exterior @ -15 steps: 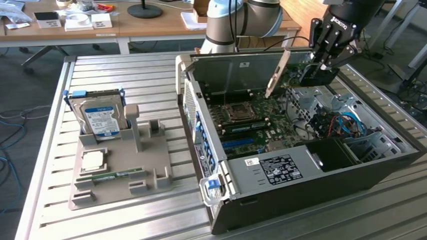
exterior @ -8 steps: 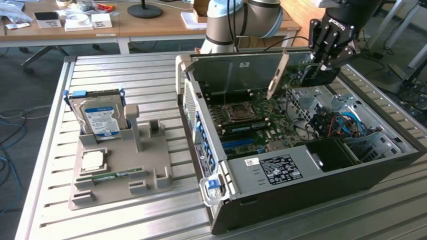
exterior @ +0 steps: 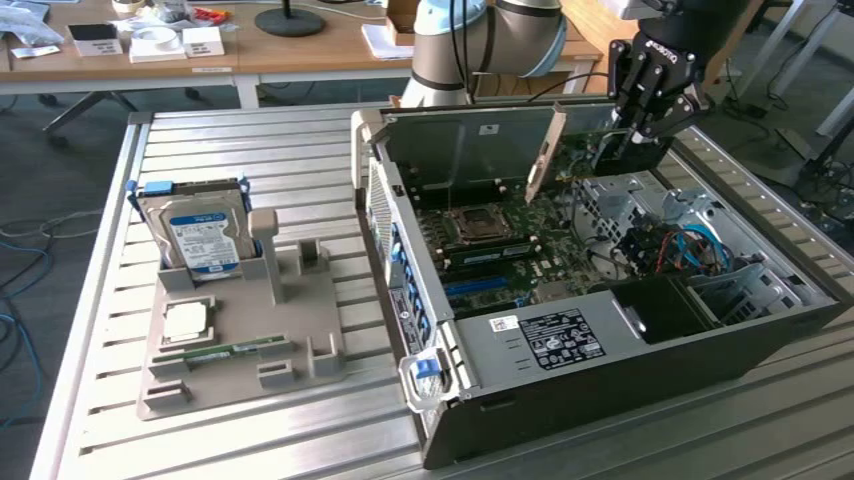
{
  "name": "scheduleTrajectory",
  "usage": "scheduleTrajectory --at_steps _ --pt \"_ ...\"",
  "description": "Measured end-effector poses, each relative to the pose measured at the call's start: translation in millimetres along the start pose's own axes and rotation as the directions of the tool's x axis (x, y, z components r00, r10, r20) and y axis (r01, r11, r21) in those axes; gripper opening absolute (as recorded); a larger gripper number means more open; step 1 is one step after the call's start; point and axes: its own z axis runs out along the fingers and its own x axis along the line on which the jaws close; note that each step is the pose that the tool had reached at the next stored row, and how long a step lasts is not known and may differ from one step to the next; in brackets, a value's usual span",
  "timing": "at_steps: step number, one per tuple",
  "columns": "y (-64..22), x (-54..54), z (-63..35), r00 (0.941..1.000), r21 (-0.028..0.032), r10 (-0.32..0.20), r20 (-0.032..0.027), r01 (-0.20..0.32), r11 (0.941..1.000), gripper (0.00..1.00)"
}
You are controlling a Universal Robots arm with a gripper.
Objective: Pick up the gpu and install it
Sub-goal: 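Insert the gpu into the slot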
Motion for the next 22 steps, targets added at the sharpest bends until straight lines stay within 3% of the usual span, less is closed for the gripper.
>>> scheduleTrajectory --at_steps 22 --pt "6.8 0.1 0.0 1.0000 0.0001 0.000 0.0002 0.000 1.0000 0.27"
